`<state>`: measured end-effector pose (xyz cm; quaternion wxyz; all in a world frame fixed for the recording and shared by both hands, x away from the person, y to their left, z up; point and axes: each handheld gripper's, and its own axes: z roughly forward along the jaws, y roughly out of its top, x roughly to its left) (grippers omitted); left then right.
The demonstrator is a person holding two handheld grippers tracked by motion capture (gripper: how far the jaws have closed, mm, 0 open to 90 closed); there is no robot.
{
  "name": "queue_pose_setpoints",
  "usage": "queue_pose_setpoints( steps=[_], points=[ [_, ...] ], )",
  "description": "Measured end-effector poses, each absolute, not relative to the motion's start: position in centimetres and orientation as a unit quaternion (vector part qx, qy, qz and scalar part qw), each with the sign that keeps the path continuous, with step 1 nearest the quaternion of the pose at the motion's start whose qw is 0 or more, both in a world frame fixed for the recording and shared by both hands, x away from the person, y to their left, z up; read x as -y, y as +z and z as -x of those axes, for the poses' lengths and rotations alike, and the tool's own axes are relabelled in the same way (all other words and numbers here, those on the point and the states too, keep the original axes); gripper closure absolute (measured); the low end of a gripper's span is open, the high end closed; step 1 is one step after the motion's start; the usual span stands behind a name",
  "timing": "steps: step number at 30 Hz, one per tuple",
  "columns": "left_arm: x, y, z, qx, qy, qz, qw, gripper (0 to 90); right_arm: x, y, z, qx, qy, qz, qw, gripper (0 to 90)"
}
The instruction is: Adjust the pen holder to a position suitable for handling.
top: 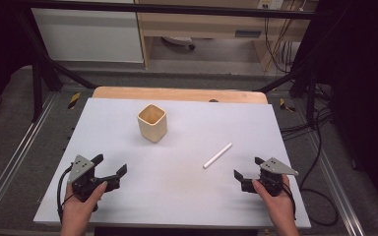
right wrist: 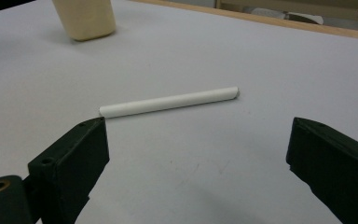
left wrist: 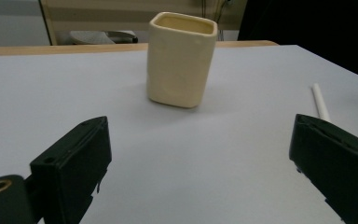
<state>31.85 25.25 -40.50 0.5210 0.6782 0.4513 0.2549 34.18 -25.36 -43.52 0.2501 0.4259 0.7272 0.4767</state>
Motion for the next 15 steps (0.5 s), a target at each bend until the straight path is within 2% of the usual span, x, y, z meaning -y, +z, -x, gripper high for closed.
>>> queue_pose_setpoints(
  steps=[9, 15],
  points=[
    [-22.3, -41.1, -31.9, -0.434, 0.233, -0.707, 0.508, 6.4, 25.3, -43.2, -33.8, -0.732, 0.474, -0.415, 0.259, 5.4],
    [-18.8, -41.0, -32.5, -0.412, 0.204, -0.736, 0.498, 7.2, 25.0, -42.9, -33.3, -0.733, 0.476, -0.411, 0.26, 4.8]
  ],
)
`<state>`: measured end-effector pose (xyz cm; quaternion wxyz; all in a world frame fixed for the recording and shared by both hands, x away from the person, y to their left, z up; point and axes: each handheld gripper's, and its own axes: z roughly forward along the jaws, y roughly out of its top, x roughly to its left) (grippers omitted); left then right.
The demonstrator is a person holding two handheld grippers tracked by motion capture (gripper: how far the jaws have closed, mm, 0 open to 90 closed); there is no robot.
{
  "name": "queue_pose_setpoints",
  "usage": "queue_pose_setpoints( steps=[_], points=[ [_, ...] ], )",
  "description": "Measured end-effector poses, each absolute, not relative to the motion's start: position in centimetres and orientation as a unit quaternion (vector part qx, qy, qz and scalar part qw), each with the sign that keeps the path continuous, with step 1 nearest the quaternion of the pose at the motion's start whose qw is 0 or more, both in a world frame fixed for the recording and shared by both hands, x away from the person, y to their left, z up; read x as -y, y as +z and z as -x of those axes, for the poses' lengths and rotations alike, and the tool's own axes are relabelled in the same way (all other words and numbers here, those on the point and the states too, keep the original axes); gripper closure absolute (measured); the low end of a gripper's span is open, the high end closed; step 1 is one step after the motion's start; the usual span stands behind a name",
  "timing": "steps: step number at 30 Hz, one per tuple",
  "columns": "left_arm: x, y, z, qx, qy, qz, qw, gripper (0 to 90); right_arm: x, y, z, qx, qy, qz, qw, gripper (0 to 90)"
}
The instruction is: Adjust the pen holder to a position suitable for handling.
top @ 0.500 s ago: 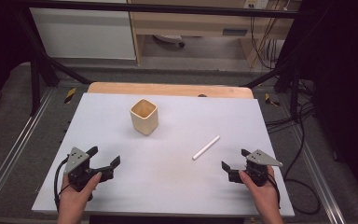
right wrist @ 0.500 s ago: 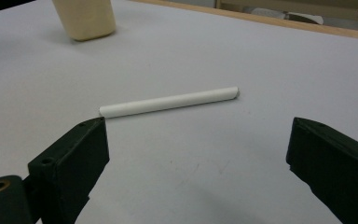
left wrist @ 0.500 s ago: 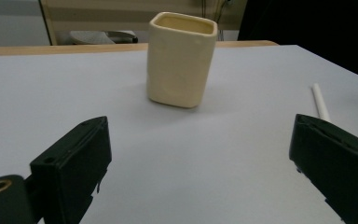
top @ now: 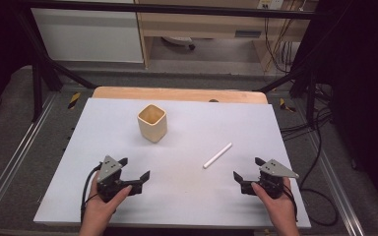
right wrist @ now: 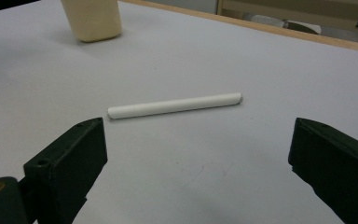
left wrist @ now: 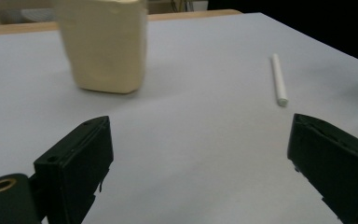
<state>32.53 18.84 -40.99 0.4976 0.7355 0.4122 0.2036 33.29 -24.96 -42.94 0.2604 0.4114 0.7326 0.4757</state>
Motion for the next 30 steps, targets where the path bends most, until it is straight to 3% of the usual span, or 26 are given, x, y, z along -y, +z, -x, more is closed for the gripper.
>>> queue_pose_setpoints(
  steps=[14, 30],
  points=[
    [-9.6, -40.3, -35.2, -0.343, 0.156, -0.807, 0.455, 8.6, 25.2, -42.8, -33.1, -0.733, 0.473, -0.415, 0.259, 4.9],
    [-4.1, -40.4, -38.2, -0.314, 0.141, -0.841, 0.417, 8.3, 25.6, -42.7, -33.4, -0.725, 0.475, -0.425, 0.26, 4.5]
  ],
)
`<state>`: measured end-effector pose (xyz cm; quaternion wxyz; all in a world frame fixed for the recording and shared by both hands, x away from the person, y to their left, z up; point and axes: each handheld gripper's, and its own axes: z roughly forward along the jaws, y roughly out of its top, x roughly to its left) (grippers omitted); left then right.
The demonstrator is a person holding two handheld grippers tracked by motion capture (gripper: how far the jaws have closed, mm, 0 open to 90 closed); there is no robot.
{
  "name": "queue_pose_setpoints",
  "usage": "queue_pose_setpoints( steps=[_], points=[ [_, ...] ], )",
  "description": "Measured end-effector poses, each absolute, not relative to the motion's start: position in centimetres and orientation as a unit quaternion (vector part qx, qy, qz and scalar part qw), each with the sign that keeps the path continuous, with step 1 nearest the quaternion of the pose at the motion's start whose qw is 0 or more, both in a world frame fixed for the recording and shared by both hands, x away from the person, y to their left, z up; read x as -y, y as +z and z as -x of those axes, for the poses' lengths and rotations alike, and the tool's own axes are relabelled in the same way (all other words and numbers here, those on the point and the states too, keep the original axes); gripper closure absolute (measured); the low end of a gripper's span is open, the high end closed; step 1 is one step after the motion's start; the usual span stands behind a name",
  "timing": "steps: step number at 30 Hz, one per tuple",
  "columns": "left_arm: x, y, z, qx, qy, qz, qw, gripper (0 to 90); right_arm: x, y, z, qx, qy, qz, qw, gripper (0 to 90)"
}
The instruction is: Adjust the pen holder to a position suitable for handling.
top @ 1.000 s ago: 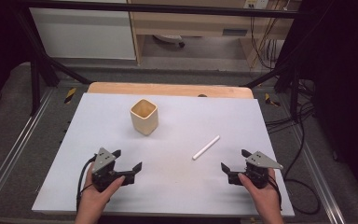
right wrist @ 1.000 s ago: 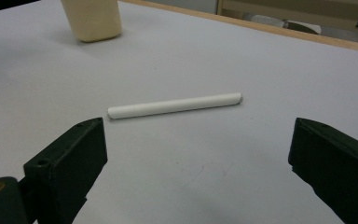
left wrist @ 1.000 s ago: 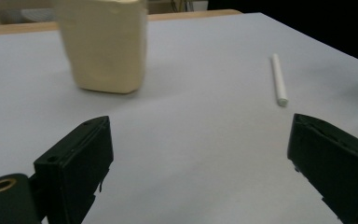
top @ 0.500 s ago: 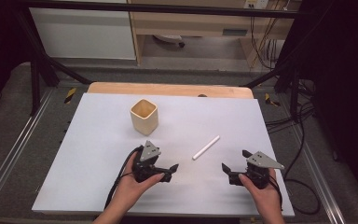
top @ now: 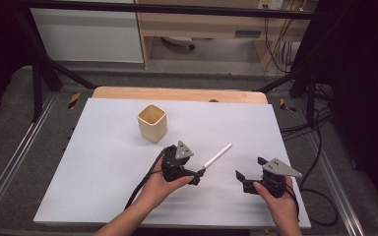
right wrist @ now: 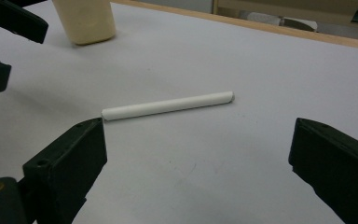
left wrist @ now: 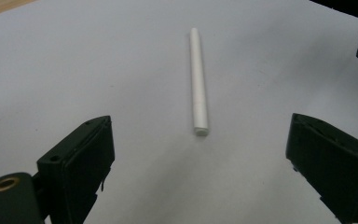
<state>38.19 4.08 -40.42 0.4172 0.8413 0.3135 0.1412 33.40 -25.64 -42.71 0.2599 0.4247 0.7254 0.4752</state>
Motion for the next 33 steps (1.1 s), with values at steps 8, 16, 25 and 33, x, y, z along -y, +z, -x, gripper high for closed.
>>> queue_pose_setpoints(
  steps=[8, 16, 25, 33],
  points=[
    [-2.0, -41.0, -39.4, -0.309, 0.124, -0.851, 0.405, 8.7, 26.3, -42.7, -33.6, -0.72, 0.475, -0.434, 0.26, 4.3],
    [0.3, -42.1, -40.0, -0.298, 0.13, -0.864, 0.385, 10.2, 26.7, -42.5, -33.5, -0.714, 0.48, -0.438, 0.261, 4.2],
    [1.2, -43.2, -40.7, -0.302, 0.137, -0.87, 0.365, 17.9, 27.3, -42.4, -33.6, -0.71, 0.48, -0.443, 0.264, 4.2],
    [1.5, -43.8, -40.9, -0.299, 0.139, -0.874, 0.357, 24.9, 27.6, -42.3, -33.7, -0.707, 0.482, -0.446, 0.263, 4.2]
  ],
)
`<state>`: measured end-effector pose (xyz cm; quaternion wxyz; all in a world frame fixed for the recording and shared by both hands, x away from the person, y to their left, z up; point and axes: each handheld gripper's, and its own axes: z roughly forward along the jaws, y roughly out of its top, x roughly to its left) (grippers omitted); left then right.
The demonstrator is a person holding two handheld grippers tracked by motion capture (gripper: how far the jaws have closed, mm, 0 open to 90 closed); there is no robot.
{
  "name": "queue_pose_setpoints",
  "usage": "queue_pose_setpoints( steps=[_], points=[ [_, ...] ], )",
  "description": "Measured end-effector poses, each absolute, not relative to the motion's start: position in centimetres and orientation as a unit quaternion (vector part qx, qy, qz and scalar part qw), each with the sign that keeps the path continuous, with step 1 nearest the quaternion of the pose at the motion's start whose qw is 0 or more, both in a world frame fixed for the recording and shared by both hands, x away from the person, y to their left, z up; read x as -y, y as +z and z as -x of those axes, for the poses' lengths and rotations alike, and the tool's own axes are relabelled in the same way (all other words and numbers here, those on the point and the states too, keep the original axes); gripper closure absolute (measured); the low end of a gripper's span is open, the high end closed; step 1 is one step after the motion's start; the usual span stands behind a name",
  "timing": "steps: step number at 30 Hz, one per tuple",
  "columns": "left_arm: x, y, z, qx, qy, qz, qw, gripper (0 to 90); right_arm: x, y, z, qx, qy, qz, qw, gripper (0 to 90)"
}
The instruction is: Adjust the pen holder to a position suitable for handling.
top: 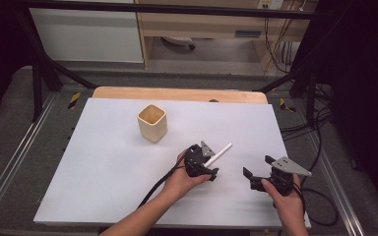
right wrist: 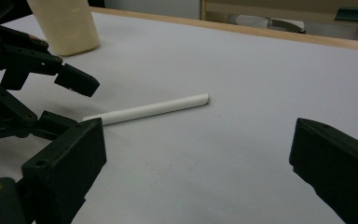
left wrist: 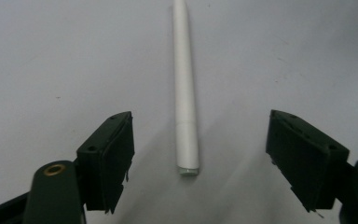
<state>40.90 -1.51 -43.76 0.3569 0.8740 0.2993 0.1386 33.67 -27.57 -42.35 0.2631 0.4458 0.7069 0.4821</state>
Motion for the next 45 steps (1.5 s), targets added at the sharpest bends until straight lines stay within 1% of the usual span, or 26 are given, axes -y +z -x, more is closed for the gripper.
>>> queue_pose_setpoints(
  steps=[7, 12, 25, 33, 40, 45],
  points=[
    [1.9, -44.1, -41.1, -0.297, 0.132, -0.876, 0.355, 33.5, 27.6, -42.3, -33.7, -0.706, 0.482, -0.447, 0.262, 4.2],
    [2.0, -44.3, -41.4, -0.3, 0.126, -0.877, 0.354, 37.8, 27.7, -42.4, -33.7, -0.707, 0.481, -0.446, 0.263, 4.2],
    [2.5, -44.8, -41.6, -0.301, 0.113, -0.881, 0.347, 46.3, 27.8, -42.3, -33.7, -0.707, 0.482, -0.446, 0.263, 4.2],
    [2.5, -44.8, -41.8, -0.298, 0.119, -0.881, 0.349, 51.6, 27.8, -42.4, -33.7, -0.707, 0.481, -0.448, 0.261, 4.2],
    [2.4, -45.0, -42.4, -0.302, 0.128, -0.875, 0.355, 62.1, 27.8, -42.4, -33.7, -0.708, 0.481, -0.447, 0.261, 4.2],
    [2.4, -45.0, -42.7, -0.304, 0.13, -0.874, 0.357, 64.1, 27.8, -42.4, -33.7, -0.707, 0.481, -0.448, 0.259, 4.2]
  ],
)
